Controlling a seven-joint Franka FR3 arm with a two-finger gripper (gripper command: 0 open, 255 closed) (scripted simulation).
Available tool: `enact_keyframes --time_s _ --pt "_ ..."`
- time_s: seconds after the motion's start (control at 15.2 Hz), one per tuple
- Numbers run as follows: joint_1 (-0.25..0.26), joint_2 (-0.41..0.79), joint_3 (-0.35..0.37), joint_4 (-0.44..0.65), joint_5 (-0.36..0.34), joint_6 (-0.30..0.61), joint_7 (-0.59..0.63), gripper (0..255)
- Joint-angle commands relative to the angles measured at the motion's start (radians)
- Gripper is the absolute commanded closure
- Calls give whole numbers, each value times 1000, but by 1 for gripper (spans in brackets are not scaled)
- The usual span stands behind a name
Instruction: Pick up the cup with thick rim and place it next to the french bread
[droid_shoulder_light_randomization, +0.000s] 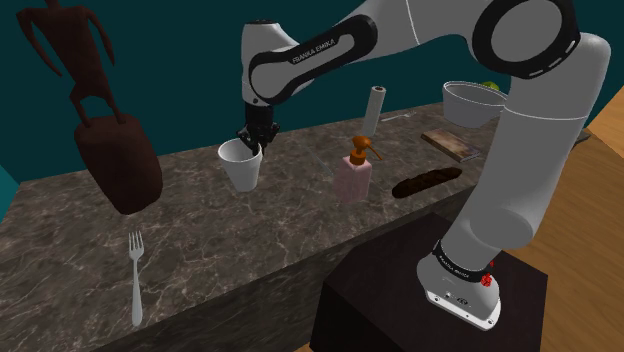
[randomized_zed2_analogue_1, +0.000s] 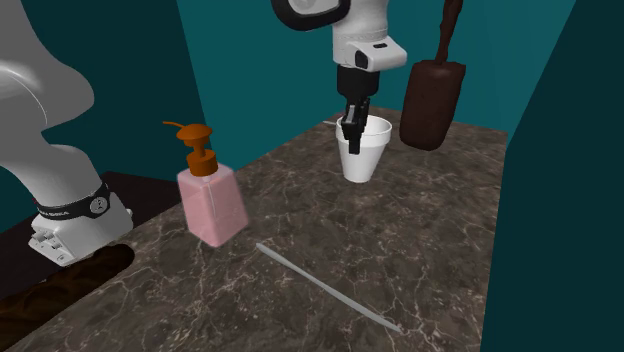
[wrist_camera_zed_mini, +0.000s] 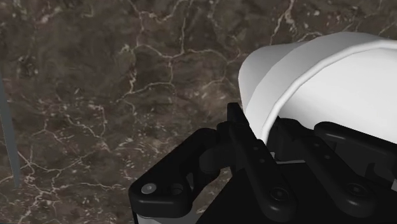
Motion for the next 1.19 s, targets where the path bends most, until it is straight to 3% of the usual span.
enact_keyframes --time_s 0.0,1.12 --pt "-1 -16 1 7 4 -22 -1 255" --pt "-5 -76 5 162 21 -236 -7 255"
